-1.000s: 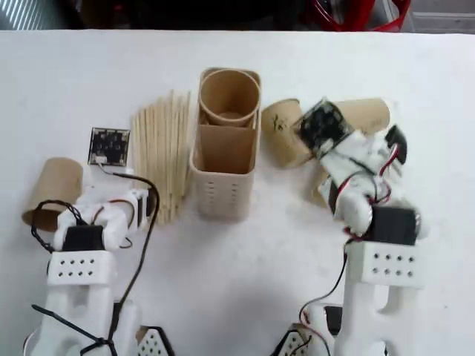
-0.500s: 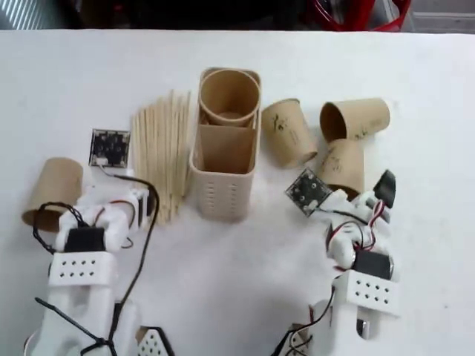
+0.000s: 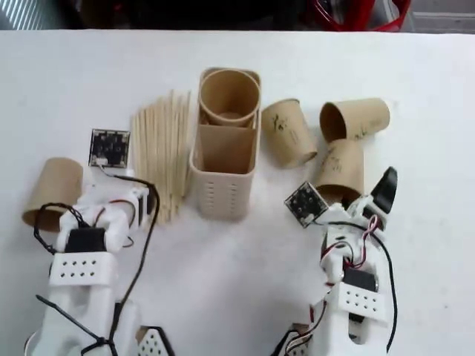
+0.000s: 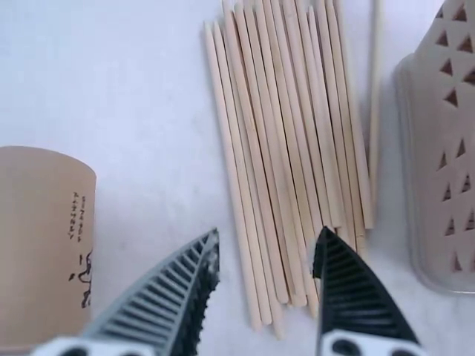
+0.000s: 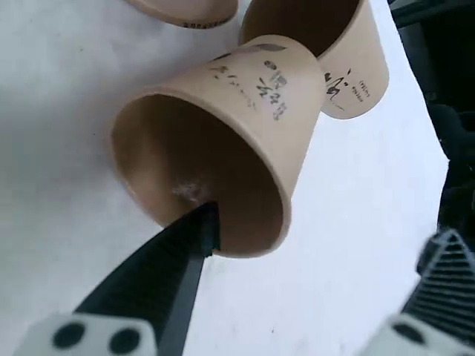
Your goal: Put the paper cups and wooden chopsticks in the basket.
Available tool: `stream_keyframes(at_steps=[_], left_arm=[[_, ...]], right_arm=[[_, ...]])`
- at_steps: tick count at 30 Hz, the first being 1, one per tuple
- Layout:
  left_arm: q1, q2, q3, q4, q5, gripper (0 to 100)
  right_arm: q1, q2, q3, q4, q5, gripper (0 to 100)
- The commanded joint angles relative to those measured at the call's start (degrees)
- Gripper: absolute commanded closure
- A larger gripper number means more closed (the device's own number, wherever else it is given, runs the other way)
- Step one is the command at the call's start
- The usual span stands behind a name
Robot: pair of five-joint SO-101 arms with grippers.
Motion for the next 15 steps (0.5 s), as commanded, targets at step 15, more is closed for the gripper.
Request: stream_keyframes(at_steps=[15], left_arm=[[0.40,-0.66,-0.26,-1.14,0.09,79]], right_arm=[[2.24,-1.19,-7.03,5.85,-10.20,98.1]])
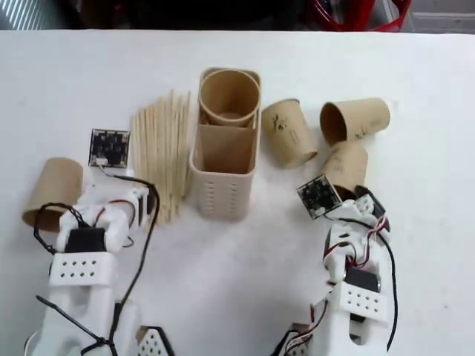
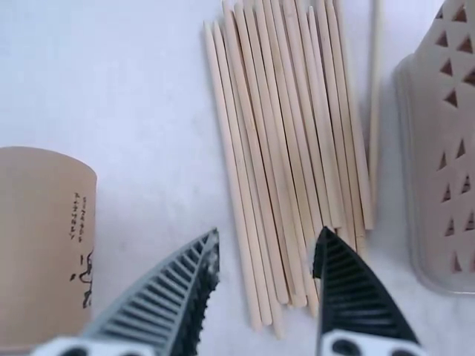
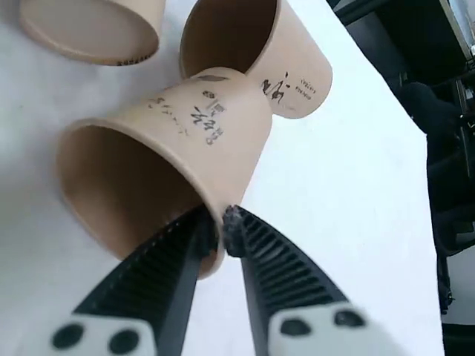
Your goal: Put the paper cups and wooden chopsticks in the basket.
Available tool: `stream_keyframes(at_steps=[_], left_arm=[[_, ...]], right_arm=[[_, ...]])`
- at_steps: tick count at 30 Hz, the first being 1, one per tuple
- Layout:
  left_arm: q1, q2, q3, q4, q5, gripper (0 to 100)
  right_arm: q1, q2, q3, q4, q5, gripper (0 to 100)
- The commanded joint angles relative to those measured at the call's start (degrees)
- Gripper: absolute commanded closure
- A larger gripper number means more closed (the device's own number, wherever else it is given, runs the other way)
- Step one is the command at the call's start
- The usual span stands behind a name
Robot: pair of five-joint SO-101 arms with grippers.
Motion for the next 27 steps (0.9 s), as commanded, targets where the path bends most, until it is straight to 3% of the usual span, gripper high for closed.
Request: stream_keyframes(at_steps=[1,13,18,27], left_arm=[[0.40,-0.66,-0.26,-1.23,0.09,79],[0.40,-0.57,-0.26,-1.32,0.09,79],[0.31,-0.57,-0.26,-1.32,0.09,79],[0.31,-0.57,-0.26,-1.32,0.09,79]], right_arm=[[1.89,-0.57,-7.82,11.03,-0.88,98.1],[4.62,-0.57,-45.10,51.03,-13.10,98.1],[4.18,-0.13,-57.67,57.71,-18.90,98.1],[-7.16,0.13,-73.58,61.32,-31.47,98.2]])
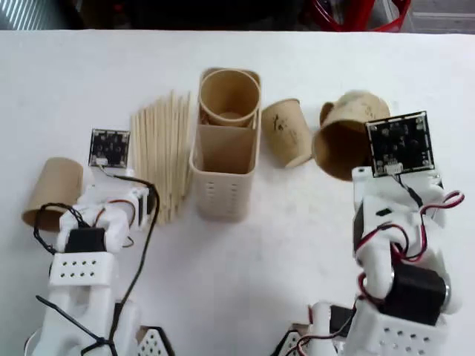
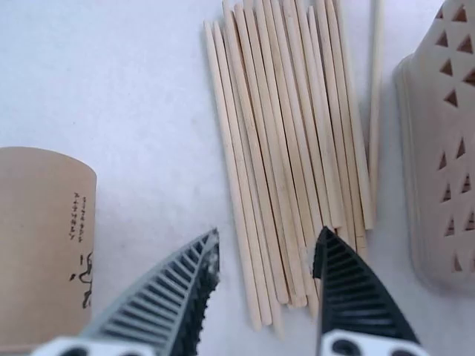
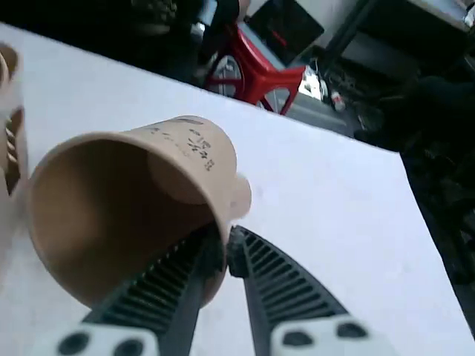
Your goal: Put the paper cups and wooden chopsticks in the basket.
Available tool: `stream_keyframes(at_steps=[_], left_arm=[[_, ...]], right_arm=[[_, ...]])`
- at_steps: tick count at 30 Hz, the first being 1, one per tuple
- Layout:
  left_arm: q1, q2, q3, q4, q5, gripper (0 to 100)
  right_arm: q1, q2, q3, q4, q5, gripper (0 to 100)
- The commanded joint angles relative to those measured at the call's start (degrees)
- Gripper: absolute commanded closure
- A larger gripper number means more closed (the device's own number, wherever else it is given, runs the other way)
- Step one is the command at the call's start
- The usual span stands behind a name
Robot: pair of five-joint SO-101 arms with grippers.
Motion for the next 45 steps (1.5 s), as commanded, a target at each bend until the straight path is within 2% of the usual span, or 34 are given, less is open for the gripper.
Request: stream_keyframes(at_steps=[1,10,14,22,28,41,45], left_arm=[[0.31,-0.57,-0.26,-1.32,0.09,79],[0.31,-0.57,-0.26,-1.41,0.09,79],[0.31,-0.57,-0.26,-1.41,0.09,79],[0.31,-0.57,-0.26,-1.41,0.09,79],[0.48,-0.57,-0.26,-1.41,0.09,79],[0.66,-0.57,-0.26,-1.41,0.09,79],[0.66,-0.57,-0.26,-1.41,0.09,79]], right_arm=[[-5.05,0.22,-7.03,0.22,-5.19,98.2],[-20.53,12.00,-17.23,0.84,-13.45,98.2],[-24.75,21.05,-23.03,0.84,-16.70,98.1],[-25.63,33.98,-26.11,-4.09,-21.27,98.1],[-26.68,36.53,-26.20,-7.16,-25.32,98.1],[-28.70,37.05,-26.20,-2.42,-25.49,97.8],[-28.70,37.58,-25.93,-4.26,-25.49,86.0]])
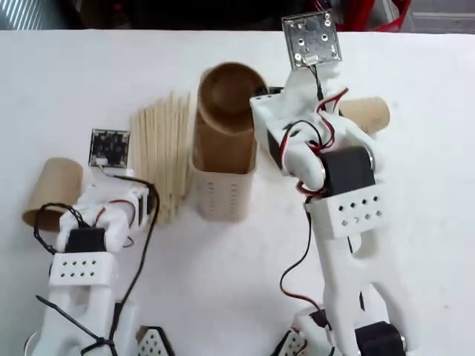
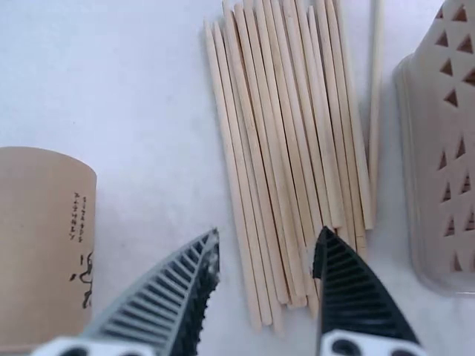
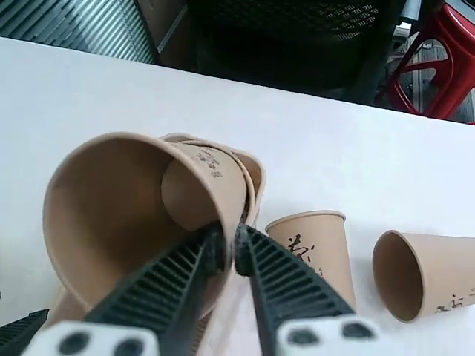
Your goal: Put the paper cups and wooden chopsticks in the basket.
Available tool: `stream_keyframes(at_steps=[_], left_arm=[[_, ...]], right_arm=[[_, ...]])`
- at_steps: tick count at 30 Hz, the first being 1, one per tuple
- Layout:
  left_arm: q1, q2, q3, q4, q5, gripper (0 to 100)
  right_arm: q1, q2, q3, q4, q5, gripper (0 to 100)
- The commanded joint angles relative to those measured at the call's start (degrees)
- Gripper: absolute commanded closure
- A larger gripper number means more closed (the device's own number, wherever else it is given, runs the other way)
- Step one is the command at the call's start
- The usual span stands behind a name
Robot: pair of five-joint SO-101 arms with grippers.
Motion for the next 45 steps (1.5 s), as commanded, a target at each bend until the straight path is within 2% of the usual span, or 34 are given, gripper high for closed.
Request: stream_keyframes(at_steps=[1,5,7,11,13,18,20,22,29,36,45], left_arm=[[0.66,-0.57,-0.26,-1.41,0.09,79],[0.66,-0.57,-0.26,-1.41,0.09,79],[0.66,-0.57,-0.18,-1.41,0.09,79],[0.66,-0.57,-0.18,-1.32,0.09,79],[0.48,-0.57,-0.18,-1.32,0.09,79],[0.66,-0.57,-0.18,-1.32,0.09,79],[0.75,-0.57,-0.18,-1.41,0.09,79],[0.75,-0.57,-0.18,-1.41,0.09,79],[0.66,-0.57,-0.18,-1.32,0.09,79],[0.75,-0.57,-0.18,-1.41,0.09,79],[0.75,-0.57,-0.18,-1.41,0.09,79]], right_arm=[[-0.22,-0.22,-2.11,-2.15,-0.53,81.5],[-1.63,-0.40,-2.37,-6.99,-0.53,65.9],[-2.59,-0.57,-2.11,-9.45,-0.18,62.5],[-2.77,-1.71,-2.37,-7.25,0.09,62.2],[1.01,-4.00,-2.11,-2.59,2.02,62.2],[15.52,-4.44,-1.93,4.88,18.02,62.2],[19.91,-1.27,-1.67,5.49,24.62,62.2],[22.73,3.56,-0.62,4.18,27.87,62.2],[24.75,20.79,-1.49,-3.47,37.36,62.2],[23.60,29.58,-1.58,-6.90,48.88,62.2],[24.57,35.03,-1.58,-12.97,49.85,62.2]])
